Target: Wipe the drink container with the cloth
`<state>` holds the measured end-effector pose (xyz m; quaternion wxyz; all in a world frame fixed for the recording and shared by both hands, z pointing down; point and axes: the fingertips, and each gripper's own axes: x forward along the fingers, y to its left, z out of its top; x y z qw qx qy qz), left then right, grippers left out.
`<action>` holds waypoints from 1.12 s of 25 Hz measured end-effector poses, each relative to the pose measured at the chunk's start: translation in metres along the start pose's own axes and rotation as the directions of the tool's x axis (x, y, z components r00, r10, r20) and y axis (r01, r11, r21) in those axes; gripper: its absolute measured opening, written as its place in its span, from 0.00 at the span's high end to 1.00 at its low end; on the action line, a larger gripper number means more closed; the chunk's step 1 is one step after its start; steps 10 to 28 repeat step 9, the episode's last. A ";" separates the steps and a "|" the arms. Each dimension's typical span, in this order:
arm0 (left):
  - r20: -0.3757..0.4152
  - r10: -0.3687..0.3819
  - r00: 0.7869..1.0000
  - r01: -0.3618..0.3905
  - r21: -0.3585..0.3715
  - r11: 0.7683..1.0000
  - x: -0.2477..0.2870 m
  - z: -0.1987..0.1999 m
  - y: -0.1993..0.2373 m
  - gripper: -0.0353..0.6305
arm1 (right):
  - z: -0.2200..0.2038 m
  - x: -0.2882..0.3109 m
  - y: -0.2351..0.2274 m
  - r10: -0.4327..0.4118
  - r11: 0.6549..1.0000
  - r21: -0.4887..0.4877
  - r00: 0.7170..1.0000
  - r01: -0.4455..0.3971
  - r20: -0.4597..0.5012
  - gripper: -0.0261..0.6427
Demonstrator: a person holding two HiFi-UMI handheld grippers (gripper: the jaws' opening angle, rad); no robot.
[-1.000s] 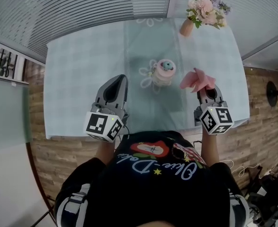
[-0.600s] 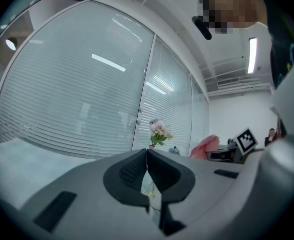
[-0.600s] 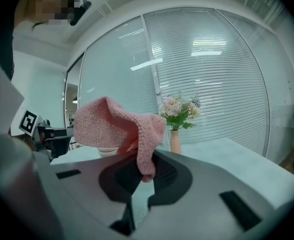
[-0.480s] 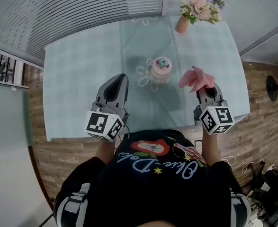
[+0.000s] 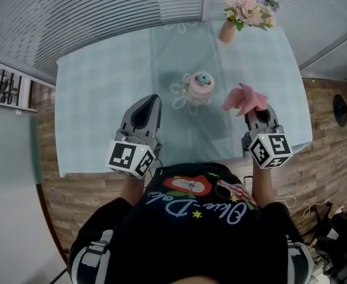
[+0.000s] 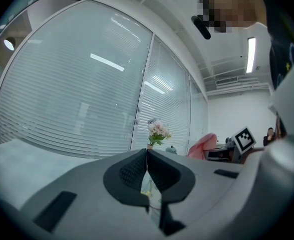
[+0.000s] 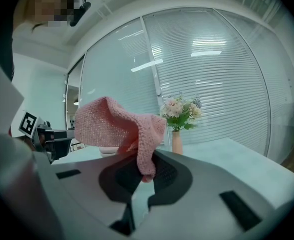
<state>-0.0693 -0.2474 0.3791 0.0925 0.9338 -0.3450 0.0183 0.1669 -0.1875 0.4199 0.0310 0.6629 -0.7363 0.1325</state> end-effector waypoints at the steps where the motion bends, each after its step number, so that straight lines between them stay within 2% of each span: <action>1: 0.000 0.001 1.000 -0.001 0.001 1.000 0.000 0.000 0.000 0.94 | 0.000 0.000 0.000 0.000 1.000 -0.002 1.000 0.000 0.001 0.94; 28: 0.007 0.001 1.000 -0.001 0.002 1.000 -0.007 0.004 -0.001 0.94 | 0.003 -0.003 0.002 0.000 1.000 -0.020 1.000 0.000 0.000 0.94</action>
